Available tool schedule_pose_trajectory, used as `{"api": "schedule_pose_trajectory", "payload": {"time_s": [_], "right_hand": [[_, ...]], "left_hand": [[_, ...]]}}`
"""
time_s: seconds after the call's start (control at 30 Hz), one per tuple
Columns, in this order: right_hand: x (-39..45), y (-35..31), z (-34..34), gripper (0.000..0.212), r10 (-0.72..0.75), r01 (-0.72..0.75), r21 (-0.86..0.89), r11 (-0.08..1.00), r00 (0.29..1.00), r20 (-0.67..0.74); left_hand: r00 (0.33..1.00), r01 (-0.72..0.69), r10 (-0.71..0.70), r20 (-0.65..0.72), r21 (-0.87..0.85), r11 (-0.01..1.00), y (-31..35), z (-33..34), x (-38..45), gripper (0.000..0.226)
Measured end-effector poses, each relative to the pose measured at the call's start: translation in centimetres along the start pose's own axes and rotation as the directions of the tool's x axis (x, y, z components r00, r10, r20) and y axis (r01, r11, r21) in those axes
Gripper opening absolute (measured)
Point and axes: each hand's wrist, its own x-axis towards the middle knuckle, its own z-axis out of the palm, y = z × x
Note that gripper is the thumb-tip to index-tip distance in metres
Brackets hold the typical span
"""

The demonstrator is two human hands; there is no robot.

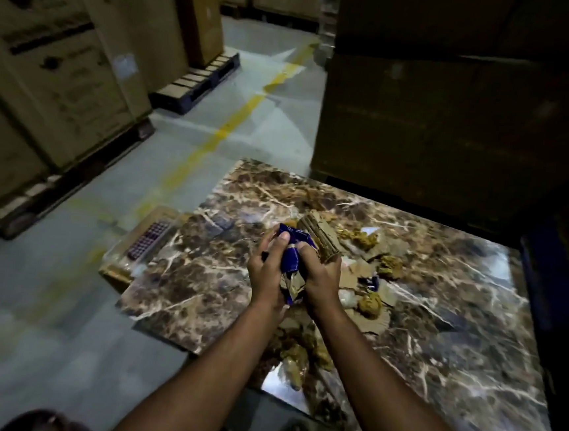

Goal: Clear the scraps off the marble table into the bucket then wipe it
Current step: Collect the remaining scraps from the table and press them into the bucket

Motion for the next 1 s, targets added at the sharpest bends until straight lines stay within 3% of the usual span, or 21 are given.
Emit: {"api": "schedule_pose_trajectory", "payload": {"time_s": [0.13, 0.23, 0.33, 0.53, 0.67, 0.83, 1.0], "right_hand": [[-2.0, 0.7, 5.0, 0.082, 0.005, -0.004, -0.010, 1.000, 0.994, 0.110], [-4.3, 1.7, 9.5, 0.060, -0.072, 0.093, -0.071, 0.993, 0.964, 0.254], [-7.5, 3.4, 14.8, 0.035, -0.037, 0.071, -0.077, 0.994, 0.926, 0.376], [-17.9, 8.9, 26.3, 0.026, 0.017, 0.041, -0.081, 0.996, 0.787, 0.616], [-26.0, 13.9, 34.1, 0.032, 0.072, 0.039, -0.131, 0.991, 0.666, 0.743], [-35.0, 18.8, 41.7, 0.036, 0.138, 0.023, -0.178, 0.984, 0.537, 0.832], [-40.6, 23.1, 45.9, 0.020, 0.236, -0.017, -0.250, 0.968, 0.402, 0.885]], "left_hand": [[0.986, -0.098, 0.091, -0.141, -0.043, 0.994, 2.9, -4.5, 0.3, 0.017], [0.958, -0.161, 0.136, -0.253, -0.080, 0.984, 5.6, -8.9, 0.2, 0.020], [0.910, -0.234, 0.181, -0.374, -0.101, 0.967, 8.4, -14.8, -0.4, 0.019], [0.806, -0.354, 0.213, -0.553, -0.161, 0.921, 13.8, -30.1, -3.6, 0.016], [0.715, -0.428, 0.226, -0.661, -0.158, 0.890, 17.8, -41.3, -7.2, 0.015], [0.596, -0.461, 0.209, -0.775, -0.117, 0.880, 21.2, -53.0, -11.0, 0.017], [0.511, -0.502, 0.176, -0.842, -0.126, 0.856, 21.5, -60.7, -13.3, 0.014]]}}
